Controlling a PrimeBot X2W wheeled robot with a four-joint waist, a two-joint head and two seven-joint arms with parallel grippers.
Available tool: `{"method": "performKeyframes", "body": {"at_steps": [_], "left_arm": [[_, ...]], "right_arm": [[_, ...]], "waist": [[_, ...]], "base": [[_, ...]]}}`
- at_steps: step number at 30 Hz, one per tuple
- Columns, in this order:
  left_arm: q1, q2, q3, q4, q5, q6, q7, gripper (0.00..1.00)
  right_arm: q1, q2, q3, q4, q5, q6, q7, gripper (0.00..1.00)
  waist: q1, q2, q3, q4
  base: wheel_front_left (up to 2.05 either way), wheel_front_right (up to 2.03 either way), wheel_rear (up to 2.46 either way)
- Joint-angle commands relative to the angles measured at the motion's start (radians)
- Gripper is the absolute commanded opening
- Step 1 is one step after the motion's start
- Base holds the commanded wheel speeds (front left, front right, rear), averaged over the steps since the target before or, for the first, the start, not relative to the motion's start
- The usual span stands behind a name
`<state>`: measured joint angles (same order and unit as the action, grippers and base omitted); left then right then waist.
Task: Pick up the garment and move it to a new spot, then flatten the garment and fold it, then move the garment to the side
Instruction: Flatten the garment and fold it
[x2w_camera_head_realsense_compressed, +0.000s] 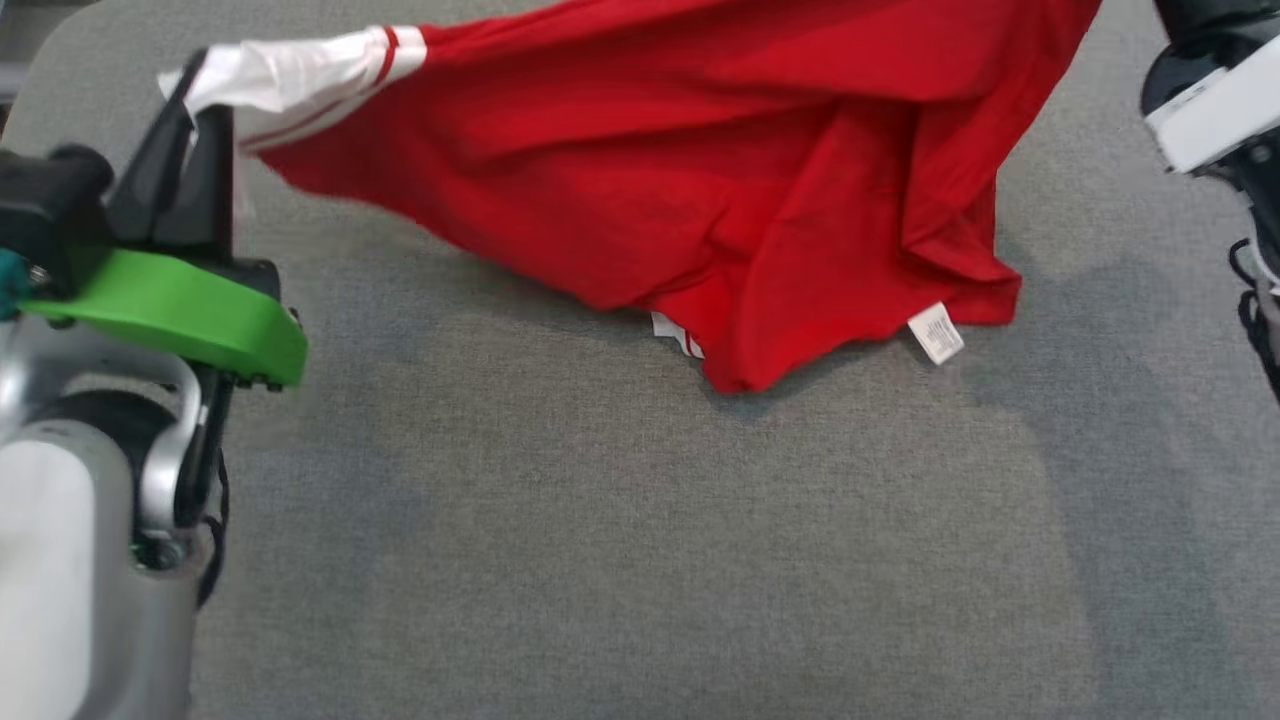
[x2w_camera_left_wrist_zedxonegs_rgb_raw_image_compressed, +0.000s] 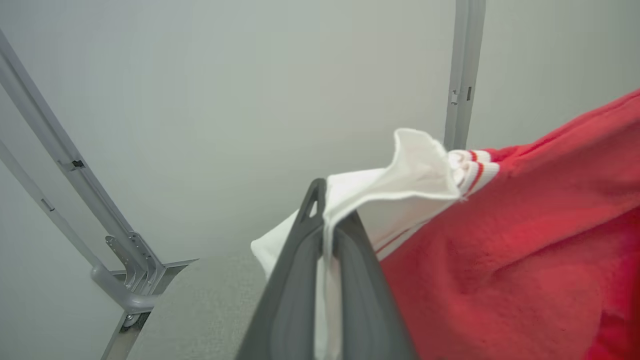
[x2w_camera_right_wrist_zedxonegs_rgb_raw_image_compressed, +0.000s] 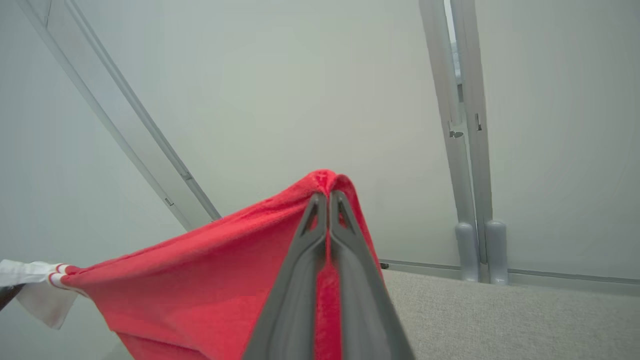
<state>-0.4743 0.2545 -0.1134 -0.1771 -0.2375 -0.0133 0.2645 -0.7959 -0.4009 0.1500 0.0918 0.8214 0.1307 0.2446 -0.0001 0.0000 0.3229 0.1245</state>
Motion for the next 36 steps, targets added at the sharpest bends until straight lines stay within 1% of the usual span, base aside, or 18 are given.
{"method": "performKeyframes", "body": {"at_steps": [1,3,4,5,6,7,9,11,13,14,16,19,21,25,28,30,33,36], "left_arm": [[-0.029,0.006,0.004,-0.017,-0.012,-0.004,0.013,0.00],[-0.077,0.058,0.016,-0.089,-0.003,-0.022,0.086,0.00],[-0.110,0.068,0.020,-0.118,-0.016,-0.030,0.121,0.00],[-0.202,0.108,0.019,-0.151,-0.012,-0.051,0.184,0.00],[-0.256,0.109,0.015,-0.147,-0.028,-0.058,0.210,0.00],[-0.312,0.106,0.009,-0.127,-0.048,-0.065,0.235,0.00],[-0.444,0.146,-0.007,-0.072,-0.019,-0.081,0.256,0.00],[-0.578,0.175,-0.043,0.008,0.015,-0.095,0.248,0.00],[-0.704,0.174,-0.079,0.103,0.038,-0.103,0.231,0.00],[-0.779,0.187,-0.100,0.147,0.064,-0.107,0.212,0.00],[-0.914,0.175,-0.122,0.249,0.083,-0.107,0.172,0.00],[-1.085,0.181,-0.198,0.410,0.134,-0.115,0.089,0.00],[-1.198,0.184,-0.256,0.509,0.171,-0.116,0.016,0.00],[-1.393,0.152,-0.287,0.694,0.191,-0.114,-0.163,0.00],[-1.469,0.119,-0.304,0.798,0.217,-0.098,-0.298,0.00],[-1.511,0.097,-0.310,0.857,0.211,-0.095,-0.383,0.00],[-1.497,0.074,-0.337,0.958,0.203,-0.105,-0.441,0.00],[-1.415,0.051,-0.367,1.029,0.171,-0.113,-0.473,0.00]], "right_arm": [[0.003,-0.002,-0.014,-0.011,0.011,0.000,0.010,0.00],[-0.027,0.022,-0.065,-0.069,0.018,0.000,0.061,0.00],[-0.050,0.037,-0.085,-0.092,0.008,0.000,0.085,0.00],[-0.102,0.066,-0.126,-0.111,-0.013,0.000,0.134,0.00],[-0.134,0.083,-0.146,-0.103,-0.029,0.000,0.157,0.00],[-0.174,0.099,-0.163,-0.089,-0.056,0.000,0.175,0.00],[-0.266,0.137,-0.197,-0.042,-0.120,0.000,0.191,0.00],[-0.364,0.182,-0.219,0.027,-0.197,0.000,0.187,0.00],[-0.457,0.218,-0.241,0.097,-0.275,0.000,0.165,0.00],[-0.506,0.238,-0.255,0.132,-0.305,0.000,0.150,0.00],[-0.600,0.273,-0.290,0.202,-0.374,0.000,0.109,0.00],[-0.724,0.313,-0.343,0.319,-0.467,0.000,0.019,0.00],[-0.796,0.328,-0.365,0.391,-0.514,0.000,-0.040,0.00],[-0.930,0.342,-0.409,0.516,-0.589,0.000,-0.170,0.00],[-0.990,0.348,-0.426,0.587,-0.624,0.000,-0.271,0.00],[-1.018,0.350,-0.406,0.641,-0.595,0.000,-0.328,0.00],[-1.000,0.350,-0.344,0.724,-0.548,0.000,-0.380,0.00],[-0.931,0.348,-0.251,0.773,-0.510,0.000,-0.413,0.00]], "waist": [[0.0001,0.0000,0.001,-0.008],[0.0001,0.0000,0.023,-0.025],[0.0001,0.0000,0.039,-0.035],[0.0001,0.0000,0.078,-0.047],[0.0001,0.0000,0.098,-0.050],[0.0001,0.0000,0.117,-0.053],[0.0001,0.0000,0.158,-0.059],[0.0001,0.0000,0.195,-0.074],[0.0001,0.0000,0.225,-0.083],[0.0001,0.0000,0.243,-0.088],[0.0001,0.0000,0.280,-0.098],[0.0001,0.0000,0.323,-0.119],[0.0001,0.0000,0.346,-0.131],[0.0001,0.0000,0.394,-0.149],[0.0001,0.0000,0.422,-0.159],[0.0001,0.0000,0.442,-0.166],[0.0001,0.0000,0.467,-0.171],[0.0001,0.0000,0.476,-0.167]], "base": [[0.00,0.00,0.00],[0.00,0.00,0.00],[0.00,0.00,0.00],[0.00,0.00,0.00],[0.00,0.00,0.00],[0.00,0.00,0.00],[0.00,0.00,0.00],[0.00,0.00,0.00],[0.00,0.00,0.00],[0.00,0.00,0.00],[0.00,0.00,0.00],[0.00,0.00,0.00],[0.00,0.00,0.00],[0.00,0.00,0.00],[0.00,0.00,0.00],[0.00,0.00,0.00],[0.00,0.00,0.00],[0.00,0.00,0.00]]}}
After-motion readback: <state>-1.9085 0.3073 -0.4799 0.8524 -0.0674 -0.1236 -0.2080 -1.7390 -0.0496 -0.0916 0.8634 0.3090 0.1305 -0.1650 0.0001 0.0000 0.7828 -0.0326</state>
